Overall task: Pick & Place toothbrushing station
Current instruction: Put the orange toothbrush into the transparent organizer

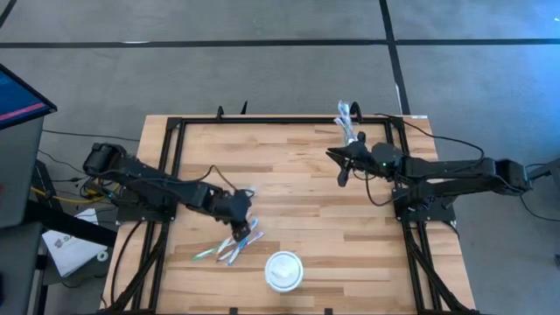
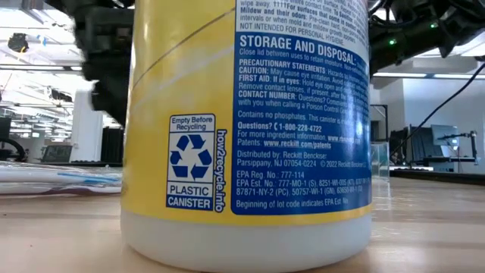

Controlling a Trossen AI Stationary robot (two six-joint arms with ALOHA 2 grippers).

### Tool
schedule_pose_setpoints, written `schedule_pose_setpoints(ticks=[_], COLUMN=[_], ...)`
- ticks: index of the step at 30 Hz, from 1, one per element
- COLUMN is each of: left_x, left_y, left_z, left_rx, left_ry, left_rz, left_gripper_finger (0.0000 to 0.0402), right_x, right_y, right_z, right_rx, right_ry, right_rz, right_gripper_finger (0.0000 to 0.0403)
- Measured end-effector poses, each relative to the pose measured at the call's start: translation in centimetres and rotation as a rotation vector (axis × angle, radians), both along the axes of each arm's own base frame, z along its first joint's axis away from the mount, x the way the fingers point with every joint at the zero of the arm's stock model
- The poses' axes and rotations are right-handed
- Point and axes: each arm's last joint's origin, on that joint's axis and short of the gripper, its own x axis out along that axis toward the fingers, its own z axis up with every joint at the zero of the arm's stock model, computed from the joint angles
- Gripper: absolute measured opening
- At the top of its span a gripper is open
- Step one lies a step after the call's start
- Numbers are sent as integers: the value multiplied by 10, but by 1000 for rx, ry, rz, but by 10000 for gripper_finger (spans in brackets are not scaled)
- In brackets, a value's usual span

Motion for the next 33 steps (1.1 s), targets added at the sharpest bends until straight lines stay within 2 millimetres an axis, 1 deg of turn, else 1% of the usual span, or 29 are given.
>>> schedule_pose_setpoints(ticks=[4,7,15,18,22,33], left_x=[-10,-14,-19,-21,-24,-32], left_y=[-10,-15,-17,-19,-27,-46], left_z=[-3,-5,-8,-10,-12,-14], left_rx=[-69,-89,-104,-120,-157,-186], left_ry=[87,121,179,208,241,264], left_rz=[45,79,153,152,148,168], left_gripper_finger=[153,153,153,153,153,153], right_x=[2,2,3,3,3,3], right_y=[0,-1,-1,-1,-1,-1], right_z=[-3,-2,-3,-3,-3,-3], right_rx=[3,2,5,5,5,5], right_ry=[13,7,10,11,11,10], right_rz=[-1,-1,-2,-2,-2,-2], right_gripper_finger=[48,48,48,48,48,48])
